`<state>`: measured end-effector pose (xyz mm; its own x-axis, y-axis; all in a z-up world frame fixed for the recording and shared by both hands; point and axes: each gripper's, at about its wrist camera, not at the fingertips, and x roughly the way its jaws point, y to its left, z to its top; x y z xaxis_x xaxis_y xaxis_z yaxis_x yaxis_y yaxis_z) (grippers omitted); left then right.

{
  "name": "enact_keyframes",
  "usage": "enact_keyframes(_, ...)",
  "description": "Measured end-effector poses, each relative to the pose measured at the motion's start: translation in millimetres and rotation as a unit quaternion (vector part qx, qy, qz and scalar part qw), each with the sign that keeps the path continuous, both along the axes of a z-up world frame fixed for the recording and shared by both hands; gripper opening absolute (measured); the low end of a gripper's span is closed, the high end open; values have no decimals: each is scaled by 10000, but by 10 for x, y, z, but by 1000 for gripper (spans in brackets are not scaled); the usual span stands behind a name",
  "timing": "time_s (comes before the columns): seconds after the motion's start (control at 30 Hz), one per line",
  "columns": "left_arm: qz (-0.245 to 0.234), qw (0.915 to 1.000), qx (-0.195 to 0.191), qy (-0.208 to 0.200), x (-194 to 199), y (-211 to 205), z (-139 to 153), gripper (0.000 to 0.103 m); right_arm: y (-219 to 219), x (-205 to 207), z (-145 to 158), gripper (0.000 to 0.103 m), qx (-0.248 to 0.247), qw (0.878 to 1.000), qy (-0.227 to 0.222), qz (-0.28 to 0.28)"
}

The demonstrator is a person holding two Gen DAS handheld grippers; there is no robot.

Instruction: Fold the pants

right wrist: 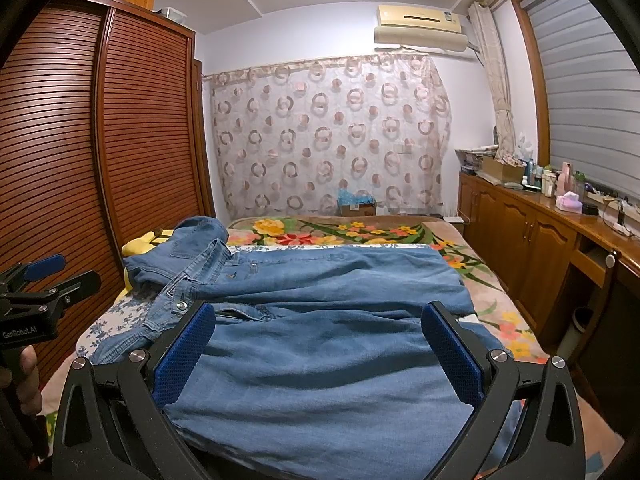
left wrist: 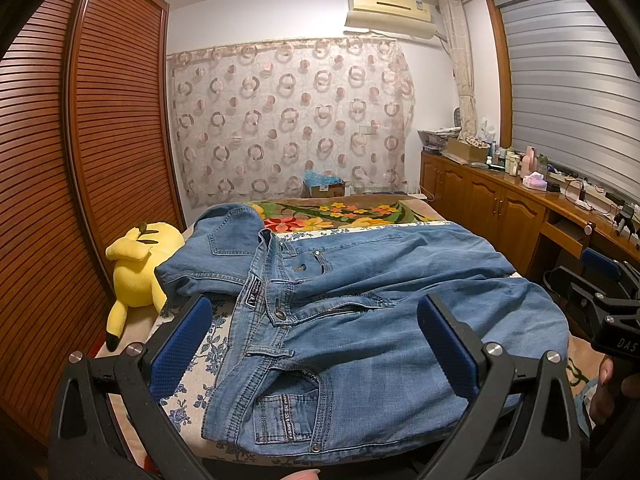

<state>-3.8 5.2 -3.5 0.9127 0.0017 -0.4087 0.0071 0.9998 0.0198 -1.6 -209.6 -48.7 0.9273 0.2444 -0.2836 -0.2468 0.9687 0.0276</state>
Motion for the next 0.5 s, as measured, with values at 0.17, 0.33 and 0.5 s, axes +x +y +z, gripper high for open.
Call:
enact_keyframes(0.17, -1, 10000, 2, -6, 4, -7, 5, 103, -8, 0, 12, 103, 7, 10000, -14, 2)
enact_keyframes(0.33, -1, 10000, 9, -7, 2, -6, 5, 103, -17, -5, 18, 103, 21, 10000, -34, 10)
enact_keyframes(0.5, -1, 10000, 7, -8, 3, -9, 7, 103, -12, 5, 17, 103, 30, 10000, -32, 21)
